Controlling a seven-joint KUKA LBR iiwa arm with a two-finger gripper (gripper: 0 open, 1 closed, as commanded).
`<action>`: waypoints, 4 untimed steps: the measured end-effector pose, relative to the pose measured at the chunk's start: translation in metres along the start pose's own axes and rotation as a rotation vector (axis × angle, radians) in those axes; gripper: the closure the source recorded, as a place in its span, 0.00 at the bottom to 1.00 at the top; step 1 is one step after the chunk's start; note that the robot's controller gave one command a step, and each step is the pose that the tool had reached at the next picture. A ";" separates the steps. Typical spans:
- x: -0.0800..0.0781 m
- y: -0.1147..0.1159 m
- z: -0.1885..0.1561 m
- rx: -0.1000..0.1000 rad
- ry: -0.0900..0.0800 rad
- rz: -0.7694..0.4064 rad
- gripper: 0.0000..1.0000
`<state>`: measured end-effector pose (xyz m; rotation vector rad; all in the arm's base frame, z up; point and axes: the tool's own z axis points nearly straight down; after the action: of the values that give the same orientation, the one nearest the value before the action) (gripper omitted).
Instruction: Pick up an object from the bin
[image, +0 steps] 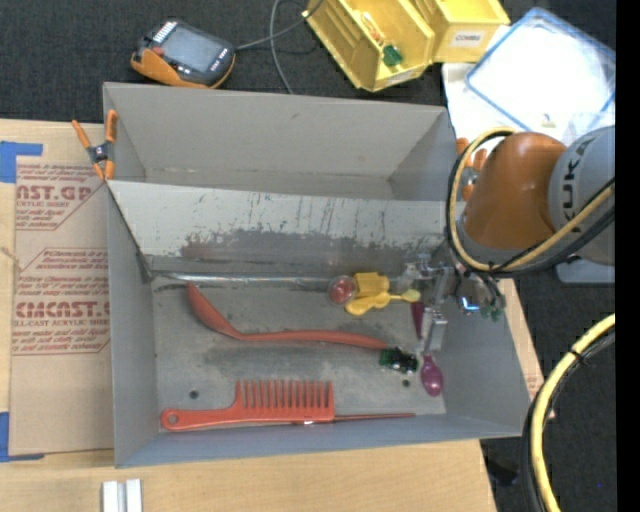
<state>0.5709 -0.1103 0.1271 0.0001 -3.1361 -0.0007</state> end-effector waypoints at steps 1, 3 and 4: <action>-0.002 0.000 -0.005 0.001 -0.007 -0.001 0.00; 0.031 0.001 0.005 0.001 -0.012 0.175 0.00; 0.052 -0.009 0.025 -0.001 -0.001 0.285 0.00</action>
Offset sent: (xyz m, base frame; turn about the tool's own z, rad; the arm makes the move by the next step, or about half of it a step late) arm -0.0312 -0.0083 -0.0571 0.2498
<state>0.5185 -0.1195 0.1028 -0.4459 -3.1056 -0.0009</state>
